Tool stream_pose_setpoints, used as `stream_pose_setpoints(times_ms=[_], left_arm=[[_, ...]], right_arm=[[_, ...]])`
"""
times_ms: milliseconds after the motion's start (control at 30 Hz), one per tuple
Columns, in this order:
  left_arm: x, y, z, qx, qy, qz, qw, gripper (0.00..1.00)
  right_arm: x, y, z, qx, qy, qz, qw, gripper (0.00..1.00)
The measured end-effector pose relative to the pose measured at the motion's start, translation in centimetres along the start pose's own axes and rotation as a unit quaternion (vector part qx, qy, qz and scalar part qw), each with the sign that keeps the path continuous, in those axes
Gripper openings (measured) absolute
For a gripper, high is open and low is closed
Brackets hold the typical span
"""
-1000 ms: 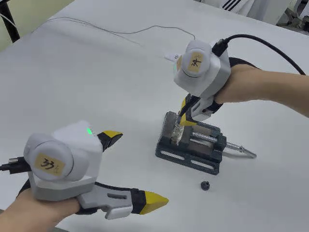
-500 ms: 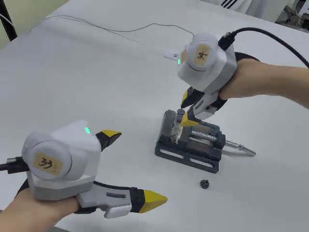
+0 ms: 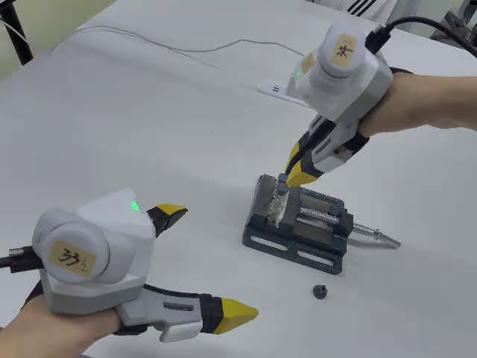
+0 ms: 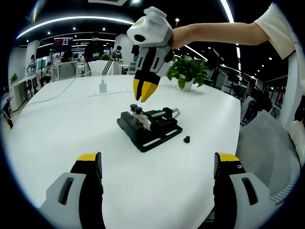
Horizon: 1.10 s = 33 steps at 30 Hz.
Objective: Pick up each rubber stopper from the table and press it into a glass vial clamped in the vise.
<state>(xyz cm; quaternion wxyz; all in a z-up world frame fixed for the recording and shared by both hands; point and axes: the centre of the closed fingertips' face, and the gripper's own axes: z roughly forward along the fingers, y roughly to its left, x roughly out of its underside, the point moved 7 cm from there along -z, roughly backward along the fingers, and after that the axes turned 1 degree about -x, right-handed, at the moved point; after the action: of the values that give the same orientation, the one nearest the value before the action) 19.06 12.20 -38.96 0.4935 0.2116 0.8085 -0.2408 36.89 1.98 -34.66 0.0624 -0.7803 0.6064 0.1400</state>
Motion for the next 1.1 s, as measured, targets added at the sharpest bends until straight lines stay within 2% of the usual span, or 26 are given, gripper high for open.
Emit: stream_pose_setpoints(times_ms=[133, 267, 600, 1033, 1100], left_arm=[[0.2, 0.1, 0.0, 0.0, 0.004, -0.002, 1.0, 0.97], [0.4, 0.2, 0.0, -0.002, 0.006, -0.005, 1.0, 0.97], [0.5, 0.2, 0.5, 0.003, 0.008, -0.008, 0.9999, 0.97], [0.7, 0.2, 0.7, 0.007, 0.01, -0.011, 0.9999, 0.97], [0.6, 0.2, 0.7, 0.008, 0.01, -0.012, 0.9999, 0.97]], right_arm=[[0.3, -0.4, 0.7, -0.011, 0.006, 0.007, 0.9999, 0.0], [0.5, -0.1, 1.2, -0.02, 0.01, 0.008, 0.9997, 0.0], [0.3, 0.1, 1.3, -0.024, 0.009, 0.004, 0.9997, 0.0], [-0.2, 0.3, 1.6, -0.014, 0.052, -0.029, 0.9981, 0.0], [-0.3, 0.5, 1.5, -0.011, 0.056, -0.024, 0.9981, 0.0]])
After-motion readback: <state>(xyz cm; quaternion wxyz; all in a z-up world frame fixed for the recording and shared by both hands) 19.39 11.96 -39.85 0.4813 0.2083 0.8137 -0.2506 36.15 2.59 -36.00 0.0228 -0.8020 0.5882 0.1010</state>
